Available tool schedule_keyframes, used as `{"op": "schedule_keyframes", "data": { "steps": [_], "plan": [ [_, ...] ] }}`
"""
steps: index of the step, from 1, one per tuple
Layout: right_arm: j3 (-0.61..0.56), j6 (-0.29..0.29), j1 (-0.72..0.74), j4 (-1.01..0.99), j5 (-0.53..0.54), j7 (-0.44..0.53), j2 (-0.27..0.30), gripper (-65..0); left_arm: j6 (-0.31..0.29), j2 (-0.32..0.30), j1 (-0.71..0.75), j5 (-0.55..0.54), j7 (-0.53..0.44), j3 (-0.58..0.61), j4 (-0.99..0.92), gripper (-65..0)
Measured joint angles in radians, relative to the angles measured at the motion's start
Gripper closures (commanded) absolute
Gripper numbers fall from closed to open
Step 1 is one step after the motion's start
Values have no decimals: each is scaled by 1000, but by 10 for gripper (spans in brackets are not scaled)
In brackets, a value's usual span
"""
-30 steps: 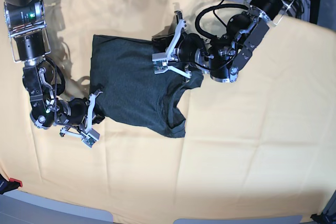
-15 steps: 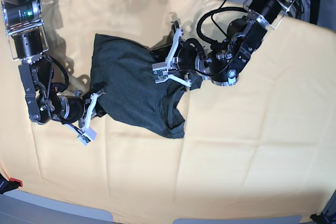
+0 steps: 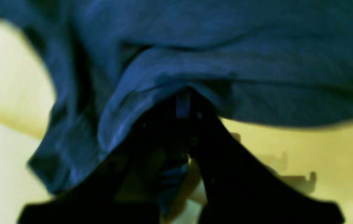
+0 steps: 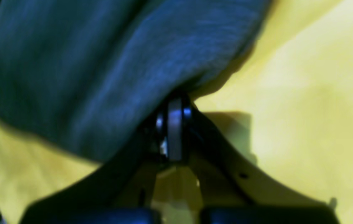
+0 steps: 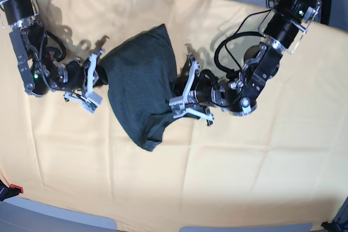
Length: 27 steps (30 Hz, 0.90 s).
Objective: Fold the T-shirt properly
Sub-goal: 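Fold the shirt with both grippers, pulling its sides together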
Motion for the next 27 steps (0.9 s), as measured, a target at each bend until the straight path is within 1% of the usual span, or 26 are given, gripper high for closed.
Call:
{"op": "schedule_keyframes", "data": {
  "steps": [4, 7, 10, 14, 16, 18, 21, 23, 25, 26, 27],
  "plan": [
    [87, -10, -110, 59, 4, 0, -14, 0, -56, 0, -74, 5, -86, 0, -121, 0],
    [150, -13, -191, 111, -1, -1, -46, 0, -56, 4, -126, 8, -157, 0, -220, 0],
    [218, -13, -257, 166, -5, -2, -81, 0, -55, 20, -174, 11, -164, 0, -290, 0],
    [294, -17, -319, 234, -5, -8, -111, 0, -56, 34, -224, 9, -154, 0, -297, 0],
    [321, -18, -351, 252, -5, -8, -117, 0, -56, 36, -252, -7, -102, 1, -292, 0],
    [352, -17, -387, 259, -4, -8, -128, 0, -55, 33, -282, -68, -15, -1, -286, 0],
    [410, -20, -422, 261, -5, -11, -150, 0, -55, 29, -319, -236, 137, -18, -278, 0],
    [466, -39, -418, 261, -5, -4, -169, 0, -45, 30, -333, -364, 217, -44, -277, 0],
    [529, -62, -409, 262, -5, 35, -182, 0, -46, 31, -341, -493, 292, -87, -276, 0],
    [558, -63, -404, 262, -11, 49, -188, 0, -45, 29, -341, -561, 330, -117, -275, 0],
    [585, -80, -401, 262, -30, 58, -196, 0, -43, 26, -340, -628, 362, -153, -275, 0]
  ]
}}
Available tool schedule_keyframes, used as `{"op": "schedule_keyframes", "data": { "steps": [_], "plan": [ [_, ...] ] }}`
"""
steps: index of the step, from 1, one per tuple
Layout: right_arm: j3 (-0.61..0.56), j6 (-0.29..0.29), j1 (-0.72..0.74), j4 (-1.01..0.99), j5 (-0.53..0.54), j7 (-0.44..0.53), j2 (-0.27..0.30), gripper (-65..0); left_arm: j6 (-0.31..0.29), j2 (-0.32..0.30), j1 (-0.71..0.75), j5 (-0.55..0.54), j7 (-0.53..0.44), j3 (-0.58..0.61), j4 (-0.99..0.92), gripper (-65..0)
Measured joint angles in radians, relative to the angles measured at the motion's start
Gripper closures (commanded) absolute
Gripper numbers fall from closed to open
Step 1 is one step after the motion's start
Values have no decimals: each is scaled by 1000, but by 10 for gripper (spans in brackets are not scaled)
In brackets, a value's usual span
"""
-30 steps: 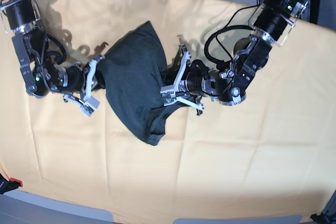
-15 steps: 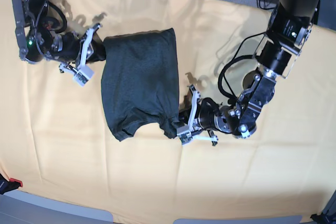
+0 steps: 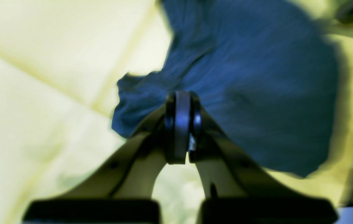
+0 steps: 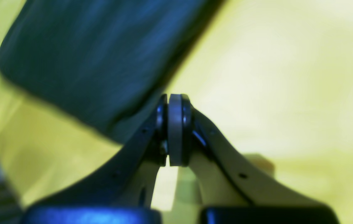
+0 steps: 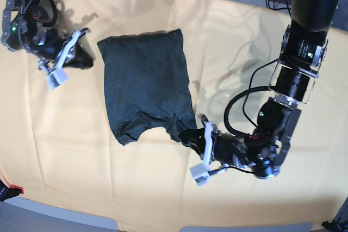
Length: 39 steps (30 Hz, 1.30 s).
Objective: Fold the T-shirt properly
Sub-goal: 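Fold the shirt with both grippers, pulling its sides together, then release the shirt and withdraw both grippers from the bundle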
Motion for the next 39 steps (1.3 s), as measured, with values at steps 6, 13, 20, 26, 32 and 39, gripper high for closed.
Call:
{"op": "schedule_keyframes", "data": {
  "steps": [6, 13, 20, 26, 32, 39],
  "plan": [
    [20, -23, 5, 0, -87, 61, -33, 0, 0, -14, 47, -286, 174, -217, 1, 0],
    [3, 4, 90, -122, -105, 69, -80, 0, 14, -35, 51, -360, 174, -347, 1, 0],
    [-64, 95, 151, -296, 25, 17, -97, 0, 30, -100, 55, -370, 177, -351, 0, 0],
    [-170, 98, 138, -296, 159, -117, -97, 0, 27, -95, 79, -378, 174, -351, 1, 0],
    [-174, 102, 88, -261, 171, -119, -92, 0, 18, -94, 136, -390, 176, -351, 0, 0],
    [-174, 101, -60, -117, 159, -135, -92, 0, 15, -95, 173, -394, 178, -351, 0, 0]
  ]
}}
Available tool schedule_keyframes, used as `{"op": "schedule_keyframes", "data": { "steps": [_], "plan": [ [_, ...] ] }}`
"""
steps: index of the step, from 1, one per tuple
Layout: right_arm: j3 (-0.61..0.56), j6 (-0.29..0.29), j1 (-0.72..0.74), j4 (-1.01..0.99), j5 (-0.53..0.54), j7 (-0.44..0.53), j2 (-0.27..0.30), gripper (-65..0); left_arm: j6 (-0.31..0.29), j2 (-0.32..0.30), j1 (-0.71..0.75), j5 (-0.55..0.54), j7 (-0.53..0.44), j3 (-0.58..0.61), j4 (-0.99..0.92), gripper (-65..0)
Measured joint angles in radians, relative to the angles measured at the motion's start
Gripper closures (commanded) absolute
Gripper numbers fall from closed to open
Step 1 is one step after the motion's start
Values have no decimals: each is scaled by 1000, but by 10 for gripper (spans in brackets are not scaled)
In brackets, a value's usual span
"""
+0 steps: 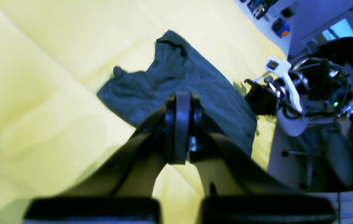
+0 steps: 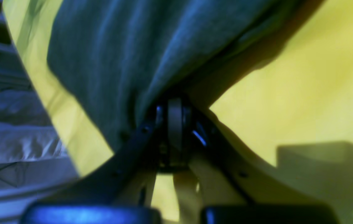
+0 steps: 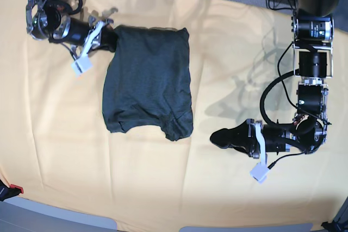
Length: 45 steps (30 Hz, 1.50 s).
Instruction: Fold the T-shirt properly
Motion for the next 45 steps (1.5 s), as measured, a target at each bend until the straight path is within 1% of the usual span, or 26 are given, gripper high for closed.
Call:
{"op": "schedule_keyframes", "data": {
  "steps": [6, 10, 11, 12, 14, 17, 18, 20, 22, 23, 25, 28, 30, 33, 36, 37, 40, 42, 45],
  "plan": [
    [0, -3, -86, 70, -6, -6, 0, 0, 0, 0, 1, -9, -1, 0, 0, 0],
    [28, -2, -91, 71, -4, -14, 0, 0, 0, 0, 1, -10, 0, 0, 0, 0],
    [43, -3, -91, 71, -8, -5, 0, 0, 0, 0, 1, -10, 0, 0, 0, 0],
    [66, -3, -91, 71, -12, 31, -1, 0, 0, 0, 1, -10, -1, 0, 0, 0],
    [129, -3, -89, 86, -33, 84, -5, 0, 0, 0, 1, -10, -2, 0, 0, 0],
    [259, -4, -47, 142, -37, 104, -2, 0, 0, 0, 1, -11, -1, 0, 0, 0],
    [301, -3, -26, 164, -28, 116, -1, 0, 0, 0, 1, -11, -1, 0, 0, 0],
    [390, -3, 1, 192, 42, 123, 0, 0, 0, 0, 1, -11, -2, 0, 0, 0],
    [481, -3, -6, 200, 104, 107, -2, 0, 0, 0, 1, -10, -2, 0, 0, 0],
    [519, -4, -11, 200, 128, 79, -2, 0, 0, 0, 1, -11, -1, 0, 0, 0],
    [581, -4, -16, 200, 142, 28, -6, 0, 0, 0, 1, -11, -1, 0, 0, 0],
    [664, -3, -31, 200, 208, 24, -5, 0, 0, -1, 1, -11, -1, 0, 0, 0],
    [718, -3, -68, 201, 233, 18, -5, 0, 5, -11, 3, -13, -1, 0, 0, 0],
    [802, -3, -129, 201, 245, -46, -7, 0, 19, -49, 23, -16, -4, 0, 18, 0],
    [876, -3, -170, 201, 355, -69, -8, 0, 20, -85, 61, -16, -3, 0, 71, 0],
    [898, -3, -184, 201, 372, -74, -7, 0, 20, -99, 77, -16, -4, 1, 103, 0],
    [950, -3, -226, 201, 368, -100, -8, 0, 20, -154, 134, -16, -2, 0, 221, 0],
    [975, -4, -256, 201, 395, -115, -10, 0, 19, -190, 176, -17, -4, 0, 318, 0],
    [1007, -3, -303, 202, 408, -152, -12, 0, 19, -251, 254, -18, -4, -2, 466, 0]
  ]
}}
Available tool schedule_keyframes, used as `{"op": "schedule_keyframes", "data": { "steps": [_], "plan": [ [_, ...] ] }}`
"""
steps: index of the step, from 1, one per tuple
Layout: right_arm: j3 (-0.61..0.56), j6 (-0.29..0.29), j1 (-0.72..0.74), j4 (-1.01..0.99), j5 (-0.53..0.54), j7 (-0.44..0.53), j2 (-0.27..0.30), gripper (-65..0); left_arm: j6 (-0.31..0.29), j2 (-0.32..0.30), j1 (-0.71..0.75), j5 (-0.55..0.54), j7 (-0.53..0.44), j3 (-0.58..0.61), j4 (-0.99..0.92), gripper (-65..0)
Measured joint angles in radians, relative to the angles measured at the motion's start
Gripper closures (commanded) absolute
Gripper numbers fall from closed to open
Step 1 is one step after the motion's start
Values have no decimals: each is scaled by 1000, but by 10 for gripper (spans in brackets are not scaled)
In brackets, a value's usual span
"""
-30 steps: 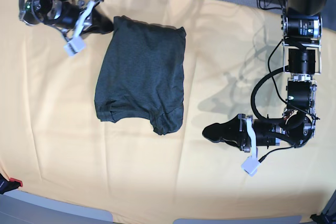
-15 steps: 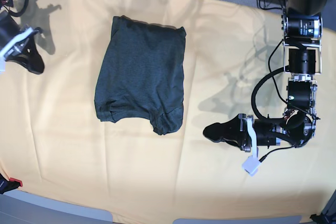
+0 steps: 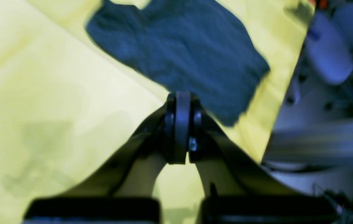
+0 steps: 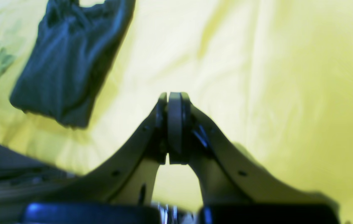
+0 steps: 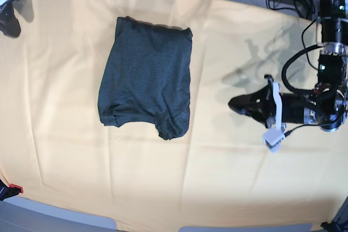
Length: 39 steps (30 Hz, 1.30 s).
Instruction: Fold the T-shirt properly
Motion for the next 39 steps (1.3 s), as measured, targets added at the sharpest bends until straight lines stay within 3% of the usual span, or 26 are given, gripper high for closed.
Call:
{"op": "schedule_keyframes", "data": {
  "steps": [5, 10, 19, 27, 33, 35, 37, 39],
  "plan": [
    [64, 0, -91, 0, -7, -6, -1, 0, 1, -103, 161, 0, 0, -68, 168, 0],
    [161, 0, -154, 1, -7, -54, -35, 0, 15, -187, 373, 0, 0, -234, 321, 0],
    [185, 0, -263, 4, 0, -140, -124, 0, 34, -202, 819, -3, -3, -582, 509, 0],
    [177, -4, -369, -9, 3, -157, -174, 0, 37, -198, 1254, 0, -11, -674, 520, 0],
    [107, -4, -426, -125, 5, -153, -172, 0, 33, -95, 1448, -1, -11, -674, 520, 0],
    [60, 1, -436, -173, 8, -153, -169, 0, -6, -39, 1489, 1, -11, -672, 515, 0],
    [3, 0, -443, -225, 8, -151, -170, 0, -46, 24, 1521, 76, -18, -660, 504, 0],
    [-50, 0, -444, -272, 4, -152, -172, 0, -43, 78, 1539, 124, -12, -644, 467, 0]
  ]
}}
